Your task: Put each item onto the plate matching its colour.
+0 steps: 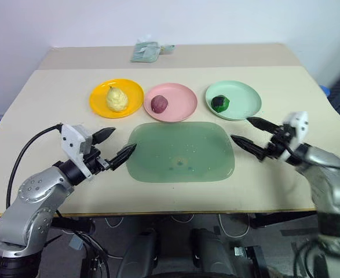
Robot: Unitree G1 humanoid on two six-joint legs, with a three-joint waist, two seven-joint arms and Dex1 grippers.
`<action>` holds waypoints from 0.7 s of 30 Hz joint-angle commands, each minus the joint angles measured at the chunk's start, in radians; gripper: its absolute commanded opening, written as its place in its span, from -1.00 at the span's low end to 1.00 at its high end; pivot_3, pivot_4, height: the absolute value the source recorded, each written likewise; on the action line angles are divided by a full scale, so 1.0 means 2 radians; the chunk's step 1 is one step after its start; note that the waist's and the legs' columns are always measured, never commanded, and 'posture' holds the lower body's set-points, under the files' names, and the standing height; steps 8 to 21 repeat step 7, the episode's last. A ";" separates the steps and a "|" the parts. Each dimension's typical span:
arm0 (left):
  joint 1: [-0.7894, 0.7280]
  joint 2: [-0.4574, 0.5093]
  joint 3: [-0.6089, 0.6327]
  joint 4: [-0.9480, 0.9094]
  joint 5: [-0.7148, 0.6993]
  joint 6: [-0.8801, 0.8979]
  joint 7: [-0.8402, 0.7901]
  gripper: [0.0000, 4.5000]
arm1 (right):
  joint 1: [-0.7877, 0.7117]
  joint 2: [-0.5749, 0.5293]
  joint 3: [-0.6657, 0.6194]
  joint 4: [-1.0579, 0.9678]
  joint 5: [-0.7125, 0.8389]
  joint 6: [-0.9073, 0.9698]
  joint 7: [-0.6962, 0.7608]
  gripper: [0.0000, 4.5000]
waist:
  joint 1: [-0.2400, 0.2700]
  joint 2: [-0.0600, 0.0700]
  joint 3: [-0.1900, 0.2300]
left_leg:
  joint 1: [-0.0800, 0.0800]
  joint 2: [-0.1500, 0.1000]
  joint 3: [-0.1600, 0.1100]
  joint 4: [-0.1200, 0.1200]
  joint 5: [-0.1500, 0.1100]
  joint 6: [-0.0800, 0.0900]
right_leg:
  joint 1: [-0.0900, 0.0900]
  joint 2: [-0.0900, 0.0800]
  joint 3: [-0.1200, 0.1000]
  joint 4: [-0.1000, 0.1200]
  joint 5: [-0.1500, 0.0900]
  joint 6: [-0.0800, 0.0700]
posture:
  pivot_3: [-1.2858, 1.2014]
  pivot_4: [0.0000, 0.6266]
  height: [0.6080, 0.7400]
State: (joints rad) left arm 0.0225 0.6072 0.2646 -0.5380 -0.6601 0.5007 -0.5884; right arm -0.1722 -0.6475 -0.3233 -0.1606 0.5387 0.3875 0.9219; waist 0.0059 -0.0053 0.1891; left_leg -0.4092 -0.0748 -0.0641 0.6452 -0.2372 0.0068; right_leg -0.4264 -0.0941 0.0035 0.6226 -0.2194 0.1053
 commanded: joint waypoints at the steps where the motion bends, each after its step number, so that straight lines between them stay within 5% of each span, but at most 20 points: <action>1: 0.019 0.012 0.029 -0.028 -0.025 0.007 -0.013 0.90 | 0.055 -0.013 -0.050 -0.094 0.031 0.036 -0.034 0.98 | 0.001 0.000 0.000 | 0.000 0.000 0.000 0.000 0.000 0.000 | 0.000 0.000 0.000 0.000 0.000 -0.001 | 0.03 -0.52 1.00; 7: 0.017 0.019 0.024 -0.021 -0.028 0.012 -0.018 0.90 | 0.109 -0.025 -0.083 -0.131 0.041 0.051 -0.052 0.98 | 0.005 0.000 0.000 | 0.000 0.000 0.000 0.001 0.000 0.000 | 0.002 0.000 0.000 -0.002 -0.001 -0.001 | 0.03 -0.52 1.00; 21: 0.017 0.019 0.024 -0.021 -0.028 0.012 -0.018 0.90 | 0.109 -0.025 -0.083 -0.131 0.041 0.051 -0.052 0.98 | 0.005 0.000 0.000 | 0.000 0.000 0.000 0.001 0.000 0.000 | 0.002 0.000 0.000 -0.002 -0.001 -0.001 | 0.03 -0.52 1.00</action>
